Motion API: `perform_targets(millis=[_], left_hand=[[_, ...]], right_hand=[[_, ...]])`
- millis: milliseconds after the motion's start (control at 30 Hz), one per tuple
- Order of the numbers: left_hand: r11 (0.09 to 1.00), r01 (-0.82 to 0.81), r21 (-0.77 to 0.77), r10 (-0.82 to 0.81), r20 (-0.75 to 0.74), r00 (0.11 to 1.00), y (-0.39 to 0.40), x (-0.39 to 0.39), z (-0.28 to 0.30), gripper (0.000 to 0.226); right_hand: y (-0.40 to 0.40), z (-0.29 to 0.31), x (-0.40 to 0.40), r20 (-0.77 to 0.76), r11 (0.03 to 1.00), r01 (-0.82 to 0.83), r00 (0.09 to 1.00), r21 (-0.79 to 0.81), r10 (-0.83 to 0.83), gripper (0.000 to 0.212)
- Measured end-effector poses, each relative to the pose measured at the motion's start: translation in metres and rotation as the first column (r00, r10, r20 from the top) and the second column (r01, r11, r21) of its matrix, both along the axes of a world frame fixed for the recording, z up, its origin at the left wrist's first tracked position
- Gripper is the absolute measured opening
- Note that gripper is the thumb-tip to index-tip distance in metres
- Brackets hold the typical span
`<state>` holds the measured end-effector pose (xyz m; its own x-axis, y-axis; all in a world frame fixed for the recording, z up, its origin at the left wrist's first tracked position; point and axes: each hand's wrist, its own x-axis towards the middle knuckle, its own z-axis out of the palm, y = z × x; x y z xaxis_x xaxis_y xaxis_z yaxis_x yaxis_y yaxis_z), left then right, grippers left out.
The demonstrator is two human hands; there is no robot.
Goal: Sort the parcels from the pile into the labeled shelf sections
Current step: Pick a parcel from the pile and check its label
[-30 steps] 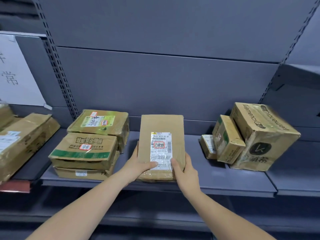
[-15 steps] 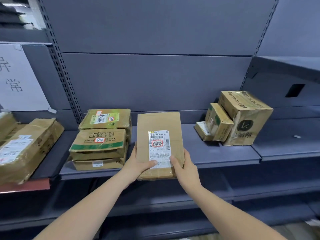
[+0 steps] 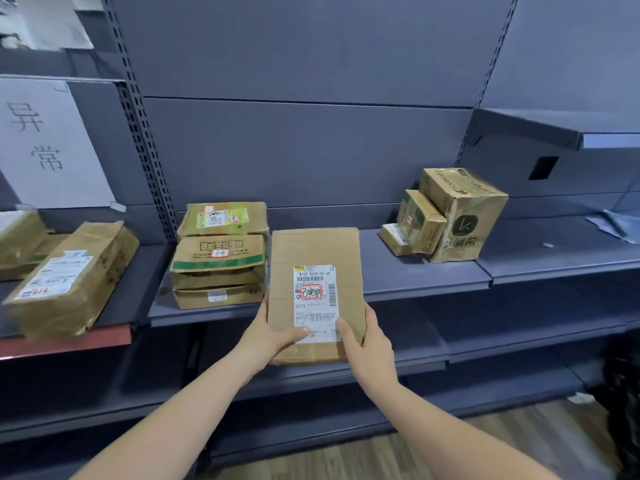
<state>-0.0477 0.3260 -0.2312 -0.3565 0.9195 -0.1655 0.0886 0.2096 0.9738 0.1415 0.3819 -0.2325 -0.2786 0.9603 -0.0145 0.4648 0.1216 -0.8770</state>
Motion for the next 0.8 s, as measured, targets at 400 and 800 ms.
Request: perform_targets(millis=[400, 800], left_hand=[[0.992, -0.121, -0.042, 0.121, -0.005, 0.993, -0.069, 0.011, -0.003, 0.085], [0.929, -0.338, -0.152, 0.342, 0.003, 0.940, -0.151, 0.013, -0.003, 0.073]], right_hand=[[-0.046, -0.011, -0.002, 0.125, 0.993, -0.093, 0.989, 0.069, 0.084, 0.058], [-0.087, -0.013, -0.019, 0.165, 0.943, -0.331, 0.933, 0.044, 0.320, 0.059]])
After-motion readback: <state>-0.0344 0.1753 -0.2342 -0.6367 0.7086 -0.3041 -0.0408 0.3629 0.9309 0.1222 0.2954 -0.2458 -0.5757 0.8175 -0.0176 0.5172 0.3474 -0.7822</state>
